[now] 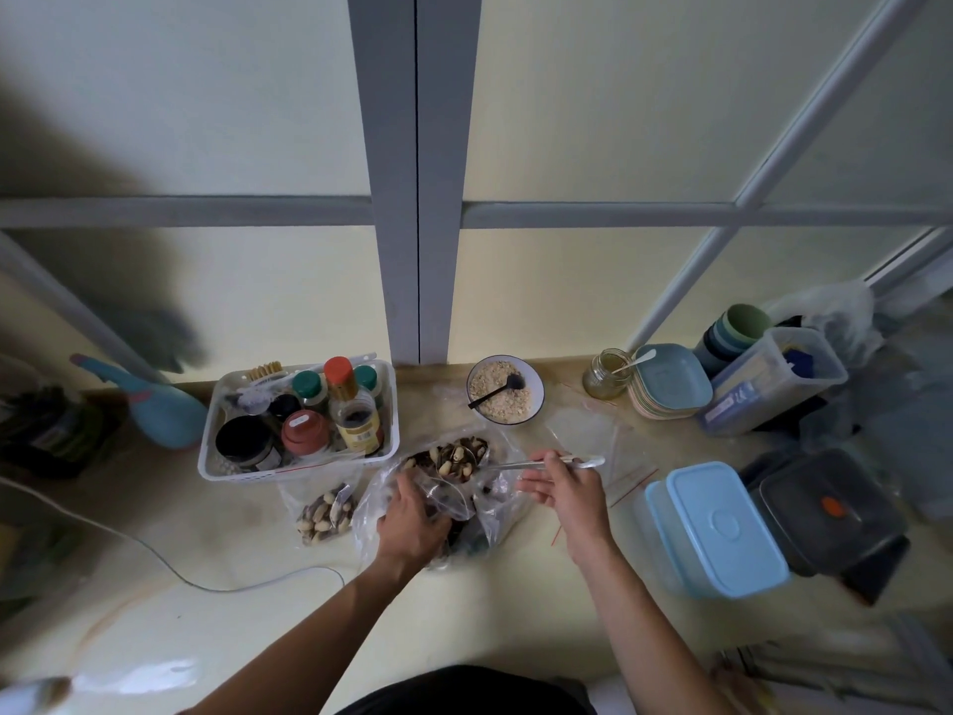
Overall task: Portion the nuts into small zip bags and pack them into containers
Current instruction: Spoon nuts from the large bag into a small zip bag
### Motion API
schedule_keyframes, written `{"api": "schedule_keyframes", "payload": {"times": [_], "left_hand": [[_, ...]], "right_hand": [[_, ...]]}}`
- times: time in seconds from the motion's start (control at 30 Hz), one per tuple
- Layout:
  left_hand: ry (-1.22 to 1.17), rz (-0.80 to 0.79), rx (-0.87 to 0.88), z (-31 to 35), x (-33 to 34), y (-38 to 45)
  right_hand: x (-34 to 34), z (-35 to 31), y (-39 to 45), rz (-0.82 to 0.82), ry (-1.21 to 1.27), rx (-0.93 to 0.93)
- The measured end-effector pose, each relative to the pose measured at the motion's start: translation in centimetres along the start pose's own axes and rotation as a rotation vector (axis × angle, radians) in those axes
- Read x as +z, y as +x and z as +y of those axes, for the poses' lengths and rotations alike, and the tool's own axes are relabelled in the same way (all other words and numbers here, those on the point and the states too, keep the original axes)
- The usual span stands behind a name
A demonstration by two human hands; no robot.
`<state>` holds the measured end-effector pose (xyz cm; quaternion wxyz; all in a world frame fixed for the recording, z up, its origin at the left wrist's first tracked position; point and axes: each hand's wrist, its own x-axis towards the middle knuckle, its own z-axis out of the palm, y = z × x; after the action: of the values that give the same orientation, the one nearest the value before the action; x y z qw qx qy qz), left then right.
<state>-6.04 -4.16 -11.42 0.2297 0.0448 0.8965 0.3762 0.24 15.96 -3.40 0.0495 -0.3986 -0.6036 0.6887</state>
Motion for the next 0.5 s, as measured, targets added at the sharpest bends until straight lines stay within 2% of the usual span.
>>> {"api": "schedule_keyframes", "payload": {"times": [0.2, 0.5], "left_hand": [[-0.001, -0.005, 0.001, 0.7, -0.1, -0.3], [-0.049, 0.000, 0.022, 0.9, -0.8, -0.5]], "right_hand": [[-0.3, -1.1, -0.9, 0.003, -0.071, -0.103], [-0.6, -2.0, -1.3, 0.024, -0.046, -0.088]]}}
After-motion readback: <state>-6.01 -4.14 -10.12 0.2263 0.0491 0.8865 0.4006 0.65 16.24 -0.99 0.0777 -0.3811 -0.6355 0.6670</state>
